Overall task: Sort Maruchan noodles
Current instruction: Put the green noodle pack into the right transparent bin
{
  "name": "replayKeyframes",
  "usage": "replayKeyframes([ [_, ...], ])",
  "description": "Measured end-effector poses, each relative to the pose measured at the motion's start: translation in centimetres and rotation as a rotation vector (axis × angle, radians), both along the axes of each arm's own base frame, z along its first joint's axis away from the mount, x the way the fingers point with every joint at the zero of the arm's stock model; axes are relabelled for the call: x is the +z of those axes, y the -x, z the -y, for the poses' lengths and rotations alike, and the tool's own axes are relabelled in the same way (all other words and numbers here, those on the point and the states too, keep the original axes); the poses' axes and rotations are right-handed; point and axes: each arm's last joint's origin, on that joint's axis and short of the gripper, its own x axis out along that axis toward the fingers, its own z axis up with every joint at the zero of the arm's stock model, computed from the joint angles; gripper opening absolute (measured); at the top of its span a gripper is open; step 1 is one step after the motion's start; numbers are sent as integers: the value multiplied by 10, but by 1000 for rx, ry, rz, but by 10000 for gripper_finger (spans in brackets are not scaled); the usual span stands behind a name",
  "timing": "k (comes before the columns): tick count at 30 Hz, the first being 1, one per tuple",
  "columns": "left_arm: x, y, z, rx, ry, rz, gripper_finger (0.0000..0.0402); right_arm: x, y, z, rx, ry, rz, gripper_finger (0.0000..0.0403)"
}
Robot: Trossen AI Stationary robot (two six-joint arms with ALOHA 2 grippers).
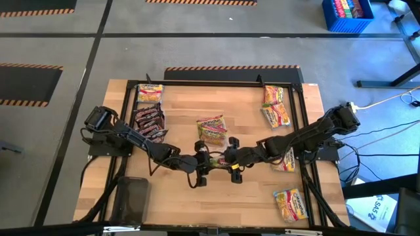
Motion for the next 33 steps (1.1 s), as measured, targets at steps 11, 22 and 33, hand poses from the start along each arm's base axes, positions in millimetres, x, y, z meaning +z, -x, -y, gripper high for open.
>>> replayKeyframes([
  [11,15,21,-8,35,25,-115,163,19,-3,-1,22,67,-69,105],
  [22,30,71,2,17,-38,-301,165,62,-22,24,15,192,19,108],
  [33,-21,83,2,-37,-33,-232,165,22,-54,97,34,36,-163,111],
])
